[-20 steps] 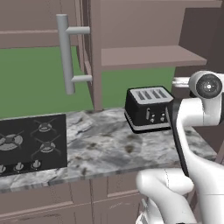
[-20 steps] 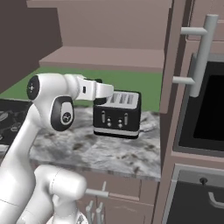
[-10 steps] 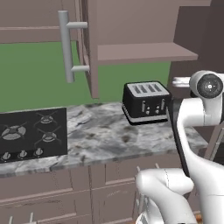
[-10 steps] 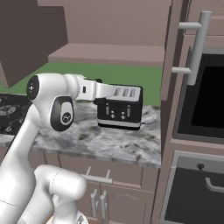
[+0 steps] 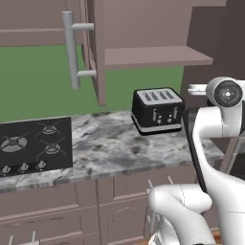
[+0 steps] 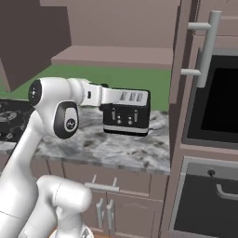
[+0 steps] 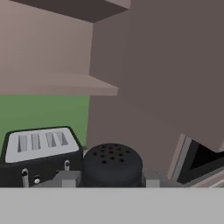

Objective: Move the syrup bottle and shaker from the cabinet to the dining counter.

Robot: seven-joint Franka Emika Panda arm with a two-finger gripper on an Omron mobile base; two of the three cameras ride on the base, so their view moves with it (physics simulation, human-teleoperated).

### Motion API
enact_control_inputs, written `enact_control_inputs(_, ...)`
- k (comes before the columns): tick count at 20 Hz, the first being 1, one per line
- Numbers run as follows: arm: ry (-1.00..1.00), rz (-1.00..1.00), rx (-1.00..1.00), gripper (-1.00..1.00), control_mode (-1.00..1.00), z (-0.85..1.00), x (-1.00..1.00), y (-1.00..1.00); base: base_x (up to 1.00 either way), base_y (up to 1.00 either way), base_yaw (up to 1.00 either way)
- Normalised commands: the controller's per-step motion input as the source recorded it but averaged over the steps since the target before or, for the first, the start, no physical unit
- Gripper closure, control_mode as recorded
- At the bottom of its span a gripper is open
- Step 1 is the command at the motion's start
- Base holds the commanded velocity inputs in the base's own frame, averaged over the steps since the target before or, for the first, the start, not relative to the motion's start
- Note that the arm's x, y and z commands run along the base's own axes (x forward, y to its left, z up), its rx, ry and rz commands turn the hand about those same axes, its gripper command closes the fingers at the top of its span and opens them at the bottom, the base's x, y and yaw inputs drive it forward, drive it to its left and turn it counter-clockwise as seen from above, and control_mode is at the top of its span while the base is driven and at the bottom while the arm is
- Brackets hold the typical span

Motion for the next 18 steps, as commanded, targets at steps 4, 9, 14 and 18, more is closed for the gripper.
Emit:
enact_control_inputs(4, 0.0, 0.0, 0.0, 1.0, 1.0, 0.0, 0.0, 0.0, -0.54, 0.13, -0.28)
enact_control_inputs(9, 0.0, 0.0, 0.0, 1.0, 1.0, 0.0, 0.0, 0.0, -0.67, 0.18, -0.4)
enact_control_inputs(14, 0.0, 0.0, 0.0, 1.0, 1.0, 0.0, 0.0, 0.0, -0.71, 0.32, -0.48)
enact_control_inputs(18, 0.0, 0.0, 0.0, 1.0, 1.0, 0.0, 0.0, 0.0, -0.84, 0.46, -0.48)
